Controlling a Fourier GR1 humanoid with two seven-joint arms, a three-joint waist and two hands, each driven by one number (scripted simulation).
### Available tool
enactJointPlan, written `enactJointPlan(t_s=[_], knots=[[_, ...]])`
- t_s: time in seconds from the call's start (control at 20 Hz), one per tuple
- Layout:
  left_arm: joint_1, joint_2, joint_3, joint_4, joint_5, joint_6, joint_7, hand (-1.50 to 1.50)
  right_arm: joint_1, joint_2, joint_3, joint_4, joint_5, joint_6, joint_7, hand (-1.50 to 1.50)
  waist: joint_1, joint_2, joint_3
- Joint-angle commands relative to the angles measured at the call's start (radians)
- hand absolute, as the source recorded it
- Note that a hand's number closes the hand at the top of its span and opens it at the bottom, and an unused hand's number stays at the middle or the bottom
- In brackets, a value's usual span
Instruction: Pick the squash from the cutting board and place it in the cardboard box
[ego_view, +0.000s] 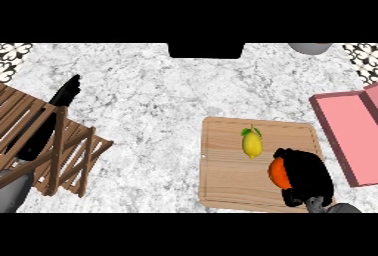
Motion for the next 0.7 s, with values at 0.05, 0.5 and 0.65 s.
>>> enactJointPlan(t_s=[0.05,0.5,0.65], knots=[[0.019,-0.066,-0.032,-0.062,0.004,-0.019,-0.054,0.0,-0.02,0.02,0.045,0.042,0.103,-0.078,-0.082,1.5,-0.004,-0.009,0.014],[-0.019,-0.114,-0.046,-0.057,-0.024,-0.012,-0.046,0.0,-0.215,0.11,-0.06,0.211,0.113,-0.132,-0.156,1.5,0.015,-0.002,0.015],[-0.079,-0.103,-0.048,-0.06,-0.015,-0.034,-0.003,0.0,-0.361,0.207,-0.18,0.359,0.025,-0.15,-0.143,1.5,0.044,0.009,0.017]])
